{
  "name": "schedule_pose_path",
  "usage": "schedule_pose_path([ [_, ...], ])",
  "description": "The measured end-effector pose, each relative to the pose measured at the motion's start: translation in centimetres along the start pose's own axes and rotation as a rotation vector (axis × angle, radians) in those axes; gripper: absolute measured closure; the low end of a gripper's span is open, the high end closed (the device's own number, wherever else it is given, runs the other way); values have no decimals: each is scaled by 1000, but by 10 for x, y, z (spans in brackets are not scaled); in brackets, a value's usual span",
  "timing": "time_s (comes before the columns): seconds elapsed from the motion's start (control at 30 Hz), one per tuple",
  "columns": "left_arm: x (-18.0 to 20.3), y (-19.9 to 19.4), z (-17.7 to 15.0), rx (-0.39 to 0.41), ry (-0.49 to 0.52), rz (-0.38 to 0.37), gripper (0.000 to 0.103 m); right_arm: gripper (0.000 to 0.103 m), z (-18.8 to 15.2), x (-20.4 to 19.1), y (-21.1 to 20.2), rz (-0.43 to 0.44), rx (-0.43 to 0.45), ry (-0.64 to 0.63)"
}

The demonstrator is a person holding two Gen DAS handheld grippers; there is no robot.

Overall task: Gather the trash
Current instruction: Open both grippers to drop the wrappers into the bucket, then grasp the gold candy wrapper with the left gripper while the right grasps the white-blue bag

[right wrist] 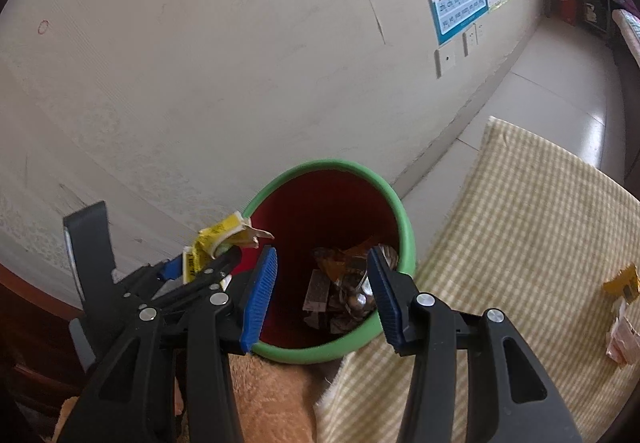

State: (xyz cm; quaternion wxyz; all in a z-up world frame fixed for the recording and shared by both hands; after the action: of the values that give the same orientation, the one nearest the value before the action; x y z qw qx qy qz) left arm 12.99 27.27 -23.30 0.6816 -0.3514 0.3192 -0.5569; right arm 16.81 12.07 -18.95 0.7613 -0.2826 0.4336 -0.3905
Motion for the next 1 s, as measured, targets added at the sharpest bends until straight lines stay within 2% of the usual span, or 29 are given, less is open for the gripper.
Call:
schedule_pose_path([
  [0.2,-5,11,-2,-27,-15,-15,54,57,9,-8,3,10,10,-2],
  [0.23,-6,11,-1,-31,-10,-14,50,56,11,-8,1,10,19,1],
  [0.33,-5,11,1,-23,1,-5,26,56,12,-3,-7,10,25,12],
  [0.43,-3,10,2,-17,-6,-14,25,49,11,9,-23,-2,38,25],
  [0.63,21,-16,-1,22,47,-67,25,49,-1,47,-71,-55,62,23],
  [0.73,48,-31,-10,24,114,-124,25,48,-27,83,-101,-128,54,17],
  [0.83,88,-50,-32,11,238,-196,25,48,-63,122,-124,-196,17,54],
  [1.0,154,-76,-75,-37,367,-360,25,47,-143,194,-162,-291,-36,246],
])
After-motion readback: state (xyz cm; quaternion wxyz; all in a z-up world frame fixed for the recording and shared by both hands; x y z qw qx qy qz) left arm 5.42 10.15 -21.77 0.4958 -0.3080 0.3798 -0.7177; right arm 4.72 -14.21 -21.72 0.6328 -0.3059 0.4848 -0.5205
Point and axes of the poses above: each gripper's, at about its wrist camera, not at the fingertips, and y roughly the way its jaws point, x to its right, z to its top, the point moved 9 cm from there along y, roughly the way its jaws point, and after that the axes turned 7 degrees about y, right-handed, at the moved point
